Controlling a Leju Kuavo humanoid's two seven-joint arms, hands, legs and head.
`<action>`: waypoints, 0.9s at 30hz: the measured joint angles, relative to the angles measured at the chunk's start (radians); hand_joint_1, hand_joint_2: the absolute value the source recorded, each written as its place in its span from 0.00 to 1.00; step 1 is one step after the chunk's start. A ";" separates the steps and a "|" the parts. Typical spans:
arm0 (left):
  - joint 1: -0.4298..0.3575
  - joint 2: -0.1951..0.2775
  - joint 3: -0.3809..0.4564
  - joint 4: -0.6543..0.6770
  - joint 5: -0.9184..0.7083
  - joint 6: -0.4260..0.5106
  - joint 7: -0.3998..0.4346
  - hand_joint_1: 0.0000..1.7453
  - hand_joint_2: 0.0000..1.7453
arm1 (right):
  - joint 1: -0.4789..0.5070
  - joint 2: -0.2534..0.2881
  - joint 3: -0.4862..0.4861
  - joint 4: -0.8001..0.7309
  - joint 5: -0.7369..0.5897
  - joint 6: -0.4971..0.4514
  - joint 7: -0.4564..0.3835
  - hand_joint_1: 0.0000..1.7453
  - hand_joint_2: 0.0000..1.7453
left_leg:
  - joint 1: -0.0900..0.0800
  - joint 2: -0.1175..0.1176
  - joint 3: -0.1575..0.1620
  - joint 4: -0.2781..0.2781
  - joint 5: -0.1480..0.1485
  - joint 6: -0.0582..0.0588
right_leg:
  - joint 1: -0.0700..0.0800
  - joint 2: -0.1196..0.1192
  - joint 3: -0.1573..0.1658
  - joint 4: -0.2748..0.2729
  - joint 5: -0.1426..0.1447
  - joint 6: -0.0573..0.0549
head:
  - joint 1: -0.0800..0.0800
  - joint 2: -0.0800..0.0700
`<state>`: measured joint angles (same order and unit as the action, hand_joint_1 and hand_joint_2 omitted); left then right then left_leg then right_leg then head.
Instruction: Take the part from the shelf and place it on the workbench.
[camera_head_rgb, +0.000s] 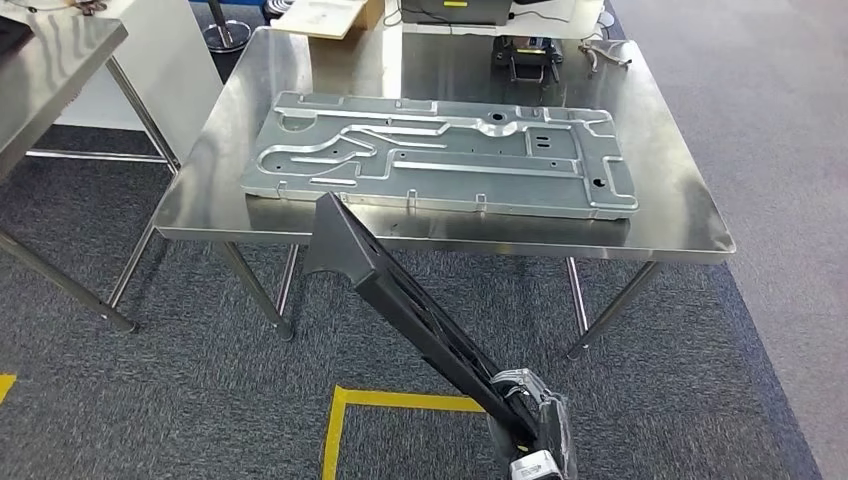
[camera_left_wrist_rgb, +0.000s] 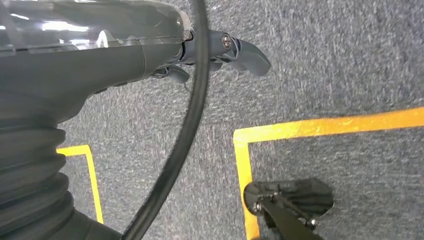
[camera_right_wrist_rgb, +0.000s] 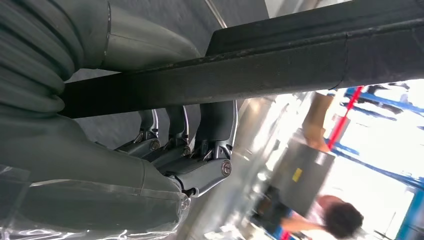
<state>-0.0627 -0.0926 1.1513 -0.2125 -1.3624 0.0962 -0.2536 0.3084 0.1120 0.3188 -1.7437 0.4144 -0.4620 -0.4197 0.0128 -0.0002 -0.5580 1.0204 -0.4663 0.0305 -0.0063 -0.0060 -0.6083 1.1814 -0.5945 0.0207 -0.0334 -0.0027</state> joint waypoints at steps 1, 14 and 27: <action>0.000 0.000 0.000 0.000 -0.001 -0.001 0.000 0.00 1.00 | -0.001 -0.005 0.000 -0.005 0.007 -0.004 0.002 1.00 1.00 | -0.001 -0.001 0.004 0.000 -0.004 0.003 | -0.001 0.001 -0.041 0.064 -0.020 0.002 | 0.000 0.000; -0.007 0.001 0.000 0.000 -0.011 -0.004 0.002 0.00 1.00 | -0.021 -0.040 -0.001 -0.090 0.128 -0.070 0.033 1.00 1.00 | -0.007 -0.007 0.041 0.066 -0.106 -0.043 | -0.008 0.003 0.039 -0.169 0.122 -0.039 | 0.000 0.000; 0.001 0.003 0.001 0.000 -0.013 -0.005 0.011 0.00 1.00 | -0.048 -0.071 -0.028 -0.182 0.142 -0.086 0.060 1.00 1.00 | -0.008 -0.004 -0.036 0.022 0.008 -0.010 | -0.001 0.004 0.134 -0.156 0.038 -0.006 | 0.000 0.000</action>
<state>-0.0612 -0.0893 1.1521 -0.2125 -1.3751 0.0908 -0.2429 0.2601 0.0405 0.2906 -1.9260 0.5563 -0.5475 -0.3600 0.0052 -0.0043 -0.5937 1.0422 -0.4587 0.0201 -0.0070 -0.0017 -0.4742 1.0257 -0.5566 0.0150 -0.0338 -0.0027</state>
